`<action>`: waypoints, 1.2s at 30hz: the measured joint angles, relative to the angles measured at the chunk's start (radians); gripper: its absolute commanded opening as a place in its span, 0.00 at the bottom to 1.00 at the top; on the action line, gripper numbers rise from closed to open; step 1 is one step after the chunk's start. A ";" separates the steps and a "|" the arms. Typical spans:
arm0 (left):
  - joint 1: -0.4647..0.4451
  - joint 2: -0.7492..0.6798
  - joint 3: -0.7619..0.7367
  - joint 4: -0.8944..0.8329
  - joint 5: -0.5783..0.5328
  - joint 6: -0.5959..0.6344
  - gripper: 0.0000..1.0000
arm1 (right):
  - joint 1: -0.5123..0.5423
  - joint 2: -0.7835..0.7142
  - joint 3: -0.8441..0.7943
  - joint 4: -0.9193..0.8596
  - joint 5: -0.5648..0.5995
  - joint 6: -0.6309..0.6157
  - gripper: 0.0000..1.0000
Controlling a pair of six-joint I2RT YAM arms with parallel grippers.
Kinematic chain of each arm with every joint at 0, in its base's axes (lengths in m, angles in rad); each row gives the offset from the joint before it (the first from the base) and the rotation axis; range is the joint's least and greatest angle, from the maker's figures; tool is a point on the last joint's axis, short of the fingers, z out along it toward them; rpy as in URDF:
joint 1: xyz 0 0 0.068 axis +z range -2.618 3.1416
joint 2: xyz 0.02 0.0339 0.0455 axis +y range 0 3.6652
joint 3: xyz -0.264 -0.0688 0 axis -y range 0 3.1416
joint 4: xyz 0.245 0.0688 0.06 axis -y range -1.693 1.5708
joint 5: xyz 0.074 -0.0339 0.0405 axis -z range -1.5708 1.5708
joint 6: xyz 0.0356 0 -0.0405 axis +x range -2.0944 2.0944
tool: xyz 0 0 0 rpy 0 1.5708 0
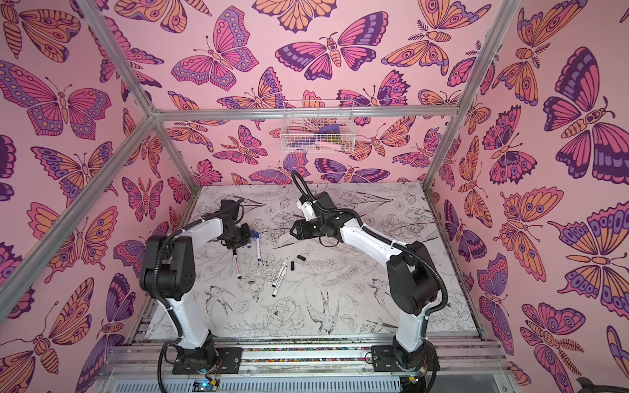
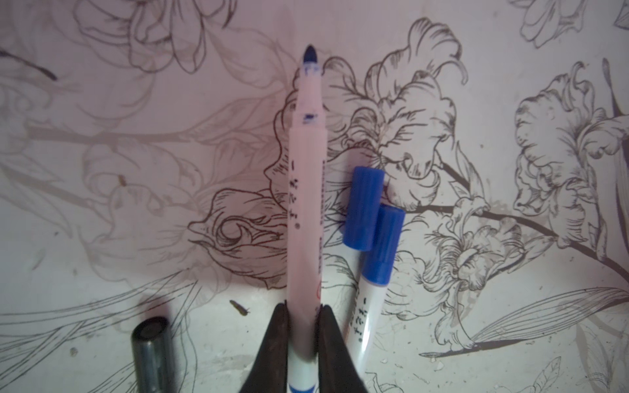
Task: Insert the pens into the pen caps
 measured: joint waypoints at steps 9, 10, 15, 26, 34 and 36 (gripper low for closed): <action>-0.089 -0.051 0.050 -0.010 -0.030 0.001 0.00 | 0.000 -0.019 -0.010 -0.005 0.004 -0.029 0.53; -0.090 -0.049 0.069 -0.011 -0.032 0.000 0.00 | 0.000 -0.019 -0.015 -0.005 0.006 -0.031 0.53; -0.087 -0.026 0.117 -0.004 -0.046 -0.002 0.00 | -0.002 -0.025 -0.036 -0.013 0.008 -0.040 0.53; -0.086 -0.013 0.052 -0.015 -0.117 -0.002 0.00 | -0.008 -0.040 -0.047 -0.021 0.010 -0.047 0.53; -0.086 0.047 0.052 -0.008 -0.165 -0.002 0.00 | -0.012 -0.048 -0.047 -0.028 0.016 -0.047 0.53; -0.086 0.057 0.053 -0.006 -0.172 -0.002 0.00 | -0.014 -0.052 -0.049 -0.031 0.018 -0.047 0.53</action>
